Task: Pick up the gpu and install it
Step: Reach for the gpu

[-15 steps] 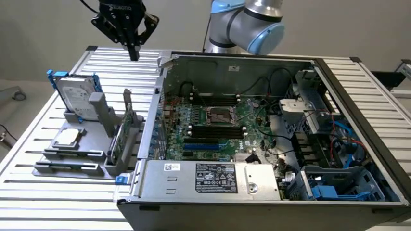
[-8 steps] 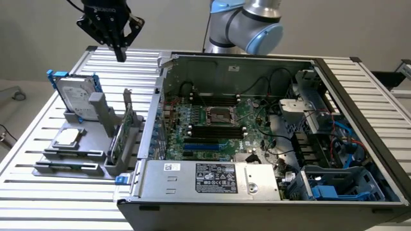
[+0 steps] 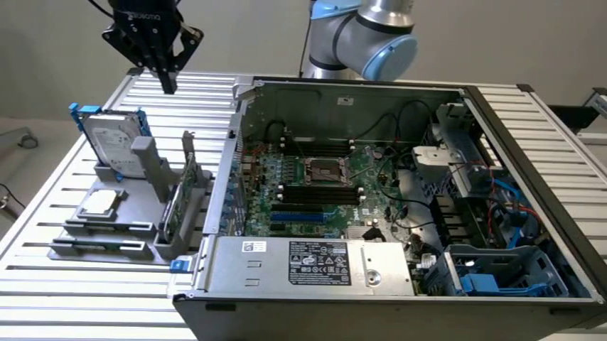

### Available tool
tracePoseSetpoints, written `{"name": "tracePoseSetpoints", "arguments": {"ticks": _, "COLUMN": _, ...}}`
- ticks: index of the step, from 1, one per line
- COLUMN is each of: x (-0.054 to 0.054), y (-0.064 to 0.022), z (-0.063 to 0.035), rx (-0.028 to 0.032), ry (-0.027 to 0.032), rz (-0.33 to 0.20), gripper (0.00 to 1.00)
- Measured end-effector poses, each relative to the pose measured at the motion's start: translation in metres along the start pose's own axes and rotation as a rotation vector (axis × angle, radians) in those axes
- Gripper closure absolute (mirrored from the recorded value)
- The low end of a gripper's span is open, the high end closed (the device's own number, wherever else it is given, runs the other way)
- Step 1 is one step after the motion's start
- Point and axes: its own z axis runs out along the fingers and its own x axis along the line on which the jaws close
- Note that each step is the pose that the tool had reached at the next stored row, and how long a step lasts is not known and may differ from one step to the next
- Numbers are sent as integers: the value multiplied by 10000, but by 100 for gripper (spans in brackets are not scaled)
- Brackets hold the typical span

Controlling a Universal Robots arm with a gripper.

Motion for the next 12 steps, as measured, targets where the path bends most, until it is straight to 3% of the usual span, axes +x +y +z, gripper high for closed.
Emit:
{"name": "tracePoseSetpoints", "arguments": {"ticks": 6, "x": 45, "y": -36, "z": -2, "rx": 124, "ry": -5, "rz": -106, "gripper": 89}}
{"name": "tracePoseSetpoints", "arguments": {"ticks": 12, "x": 44, "y": -105, "z": -14, "rx": 160, "ry": -3, "rz": -227, "gripper": 89}}
